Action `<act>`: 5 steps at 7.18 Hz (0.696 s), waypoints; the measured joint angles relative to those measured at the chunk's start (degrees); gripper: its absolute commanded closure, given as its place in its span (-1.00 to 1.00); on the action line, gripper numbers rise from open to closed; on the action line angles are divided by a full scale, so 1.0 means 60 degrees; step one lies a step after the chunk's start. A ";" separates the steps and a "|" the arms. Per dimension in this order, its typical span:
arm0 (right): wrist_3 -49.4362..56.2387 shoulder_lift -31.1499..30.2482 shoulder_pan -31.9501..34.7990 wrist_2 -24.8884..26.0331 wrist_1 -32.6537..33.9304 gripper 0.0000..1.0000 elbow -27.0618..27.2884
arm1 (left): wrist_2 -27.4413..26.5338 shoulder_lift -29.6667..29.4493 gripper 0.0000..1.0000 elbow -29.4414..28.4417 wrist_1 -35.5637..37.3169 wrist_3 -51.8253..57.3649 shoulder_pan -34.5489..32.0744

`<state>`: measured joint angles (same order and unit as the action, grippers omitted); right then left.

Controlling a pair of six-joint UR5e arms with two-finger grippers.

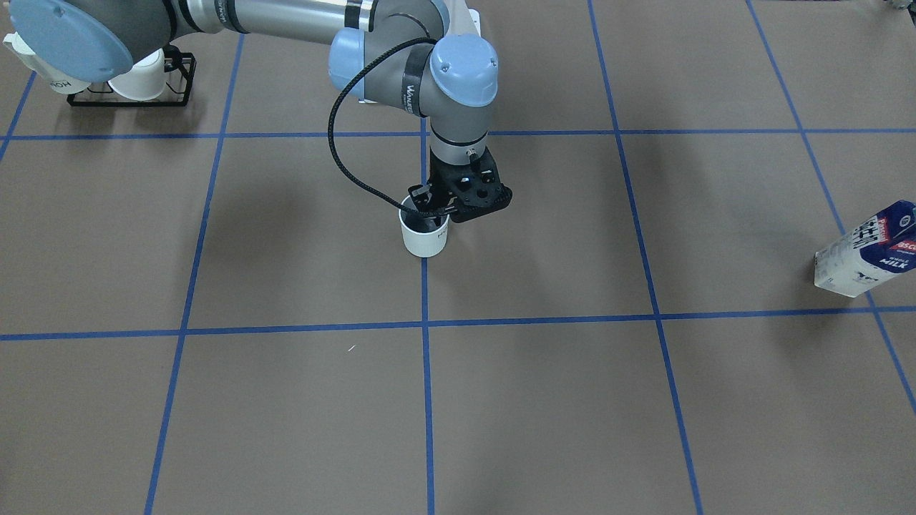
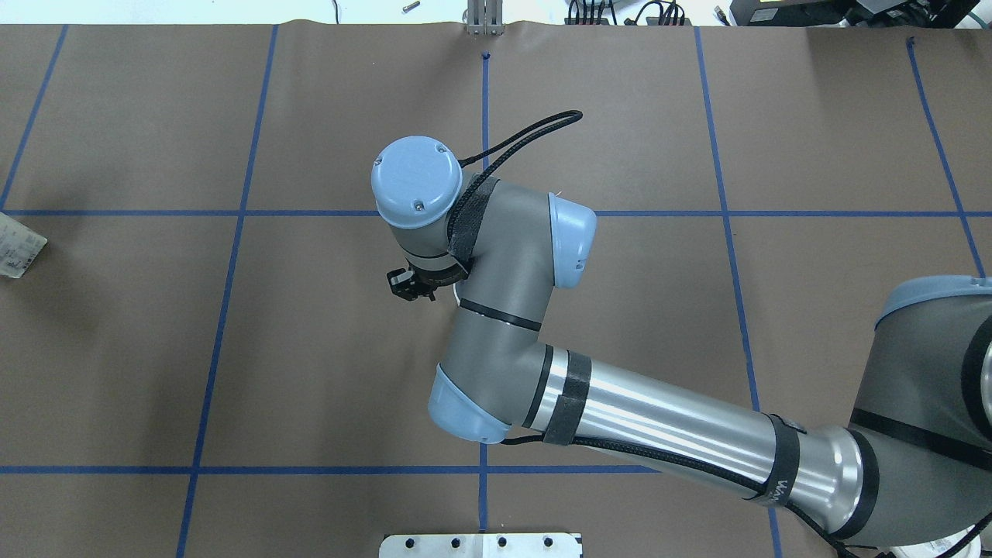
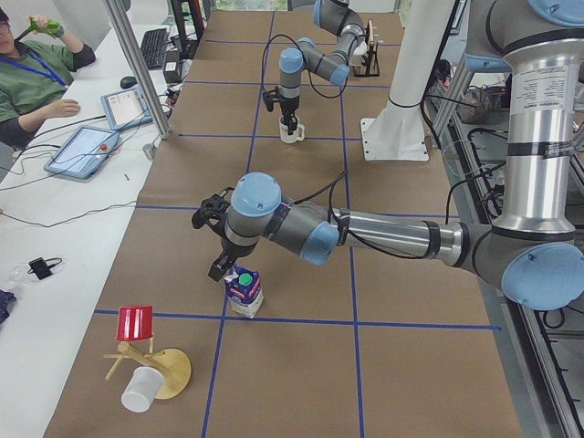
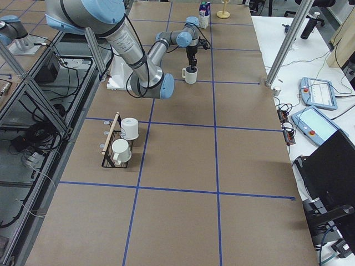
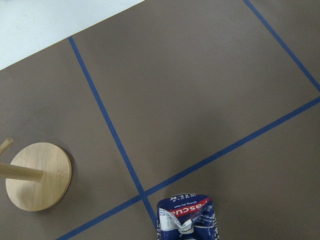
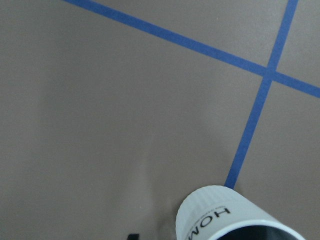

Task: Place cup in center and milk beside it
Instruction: 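Lower the mug onto the center grid crossing and open the right gripper, then lift the right gripper away from the mug and withdraw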

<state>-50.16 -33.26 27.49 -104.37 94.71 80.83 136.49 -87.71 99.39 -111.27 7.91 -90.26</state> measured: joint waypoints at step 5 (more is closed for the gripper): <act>0.2841 -0.0998 0.3747 -0.2391 -0.0096 -1.00 0.0804 | 0.0000 0.0008 -0.98 -0.0018 0.0000 0.0036 0.0000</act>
<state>-33.11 -39.25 49.97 -118.72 94.14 85.66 136.49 -87.67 99.28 -111.27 8.12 -90.26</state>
